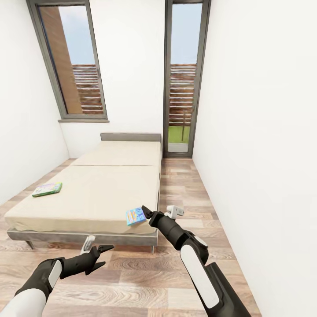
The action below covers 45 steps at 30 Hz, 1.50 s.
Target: Put all the toys in the child's room - the three board games (two on the bed and one on the table), the two jigsaw puzzles on the table, and the tennis ball on the table - inside the toy box on the table in the child's room.
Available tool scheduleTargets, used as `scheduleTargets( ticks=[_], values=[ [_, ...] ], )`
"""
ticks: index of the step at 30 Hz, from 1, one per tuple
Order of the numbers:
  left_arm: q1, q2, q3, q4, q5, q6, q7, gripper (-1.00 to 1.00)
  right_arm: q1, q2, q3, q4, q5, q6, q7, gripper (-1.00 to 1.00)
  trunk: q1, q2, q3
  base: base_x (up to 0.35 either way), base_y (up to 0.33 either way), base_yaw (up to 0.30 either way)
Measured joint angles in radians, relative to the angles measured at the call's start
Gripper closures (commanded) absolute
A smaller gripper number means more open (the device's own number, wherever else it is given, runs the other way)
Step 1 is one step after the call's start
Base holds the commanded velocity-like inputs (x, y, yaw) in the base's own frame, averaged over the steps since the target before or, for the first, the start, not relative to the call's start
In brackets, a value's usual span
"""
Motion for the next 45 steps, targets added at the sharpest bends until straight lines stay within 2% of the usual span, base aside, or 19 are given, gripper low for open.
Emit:
scheduleTargets(
  ticks=[5,9,12,15,19,32,45],
  values=[
    [0.0,0.0,0.0,0.0,0.0,-0.001,-0.01,-1.0,0.004,-0.002,0.0,-0.001,0.001,0.0,0.004,-1.0,0.019,-0.035,-0.016,0.0,0.0,0.0],
    [0.0,0.001,-0.001,0.0,0.0,-0.004,-0.058,-1.0,0.006,-0.002,0.0,0.0,0.0,-0.001,0.006,-1.0,0.035,-0.063,-0.028,0.0,0.0,0.0],
    [0.0,0.003,-0.001,0.0,-0.002,-0.005,-0.132,-1.0,0.007,-0.002,0.0,0.001,0.0,-0.002,0.007,-1.0,0.046,-0.084,-0.038,0.0,0.0,0.0],
    [0.0,0.009,-0.002,0.0,-0.003,-0.006,-0.178,-1.0,0.007,-0.002,0.0,0.001,0.0,-0.002,0.007,-1.0,0.058,-0.105,-0.047,0.0,0.0,0.0],
    [0.0,0.015,-0.002,0.0,-0.003,-0.01,-0.204,-1.0,0.007,-0.002,0.0,0.001,0.0,-0.002,0.007,-1.0,0.073,-0.133,-0.06,0.0,0.0,0.0],
    [0.0,0.019,-0.003,0.0,-0.003,-0.014,-0.246,-1.0,0.007,-0.004,-0.002,0.0,0.001,-0.002,0.007,-1.0,0.123,-0.224,-0.1,0.0,0.0,0.0],
    [0.0,0.017,-0.004,0.0,-0.003,-0.021,-0.248,-1.0,0.009,-0.003,-0.006,0.001,0.003,-0.002,0.007,-1.0,0.173,-0.315,-0.141,0.0,0.0,0.0]
  ],
)
